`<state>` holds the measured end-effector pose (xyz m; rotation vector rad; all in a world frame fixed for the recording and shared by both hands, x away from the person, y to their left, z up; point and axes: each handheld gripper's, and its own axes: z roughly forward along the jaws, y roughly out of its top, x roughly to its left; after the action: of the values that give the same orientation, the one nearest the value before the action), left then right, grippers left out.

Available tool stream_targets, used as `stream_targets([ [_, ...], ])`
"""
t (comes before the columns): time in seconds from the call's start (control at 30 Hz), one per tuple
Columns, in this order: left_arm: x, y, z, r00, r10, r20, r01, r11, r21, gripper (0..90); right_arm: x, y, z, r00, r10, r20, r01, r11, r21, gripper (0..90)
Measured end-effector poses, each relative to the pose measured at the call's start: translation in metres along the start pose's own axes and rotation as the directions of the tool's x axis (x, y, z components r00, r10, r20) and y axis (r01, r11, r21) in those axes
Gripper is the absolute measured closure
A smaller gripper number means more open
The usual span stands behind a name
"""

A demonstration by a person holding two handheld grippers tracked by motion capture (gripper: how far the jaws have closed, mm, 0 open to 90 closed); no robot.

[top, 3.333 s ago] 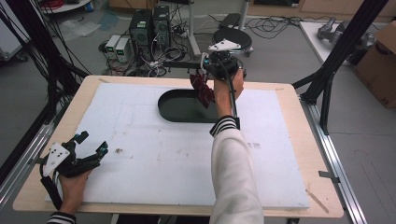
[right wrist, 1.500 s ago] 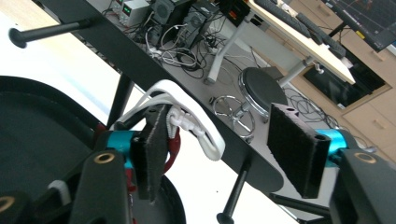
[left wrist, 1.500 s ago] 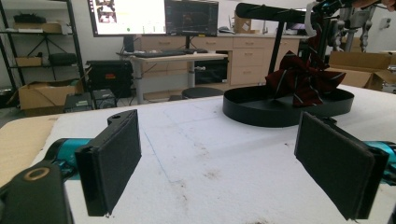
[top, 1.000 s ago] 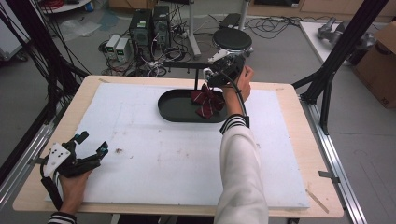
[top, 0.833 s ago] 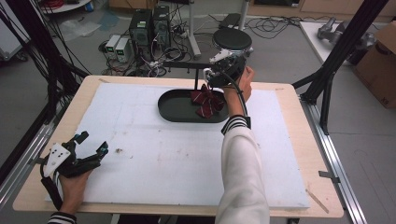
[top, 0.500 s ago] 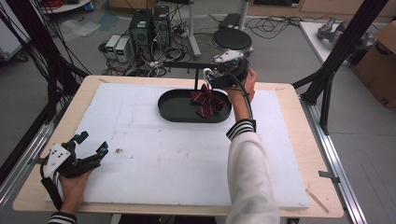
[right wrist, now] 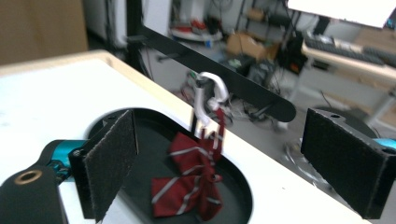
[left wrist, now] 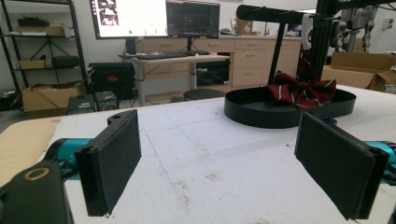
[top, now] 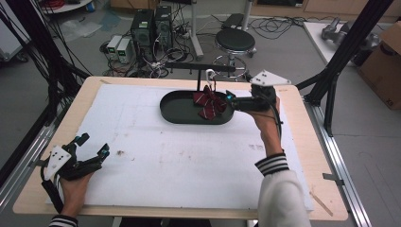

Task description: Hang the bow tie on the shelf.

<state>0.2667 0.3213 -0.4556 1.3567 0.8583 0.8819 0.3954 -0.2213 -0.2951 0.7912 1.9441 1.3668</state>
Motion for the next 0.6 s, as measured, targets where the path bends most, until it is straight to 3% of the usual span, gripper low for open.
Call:
stream_targets([
  [0.13, 0.001, 0.000, 0.000, 1.0000, -0.001, 0.003, 0.001, 1.0000, 0.007, 14.8, 0.015, -0.019, -0.026, 0.9993, 0.011, -0.036, -0.013, 0.999, -0.046, 10.1],
  [0.23, 0.001, 0.000, 0.000, 1.0000, -0.001, 0.003, 0.001, 1.0000, 0.006, 14.8, 0.026, -0.036, -0.046, 0.9982, 0.044, -0.041, -0.048, 0.994, -0.098, 10.1],
  [0.37, 0.000, 0.000, 0.000, 1.0000, 0.000, 0.003, 0.000, 1.0000, 0.005, 14.8, 0.041, -0.063, -0.069, 0.9973, 0.053, -0.050, -0.059, 0.988, -0.141, 10.1],
  [0.53, 0.001, 0.000, 0.000, 1.0000, -0.002, 0.005, 0.002, 1.0000, 0.006, 14.8, 0.057, -0.103, -0.086, 0.9957, 0.077, -0.051, -0.084, 0.981, -0.176, 10.1],
  [0.57, 0.001, 0.000, 0.000, 1.0000, -0.002, 0.005, 0.002, 1.0000, 0.007, 14.8, 0.062, -0.119, -0.089, 0.9939, 0.101, -0.044, -0.107, 0.975, -0.197, 10.1],
  [0.6, 0.001, 0.000, 0.000, 1.0000, -0.001, 0.005, 0.001, 1.0000, 0.006, 14.8, 0.062, -0.119, -0.089, 0.9939, 0.101, -0.044, -0.107, 0.975, -0.197, 10.1],
])
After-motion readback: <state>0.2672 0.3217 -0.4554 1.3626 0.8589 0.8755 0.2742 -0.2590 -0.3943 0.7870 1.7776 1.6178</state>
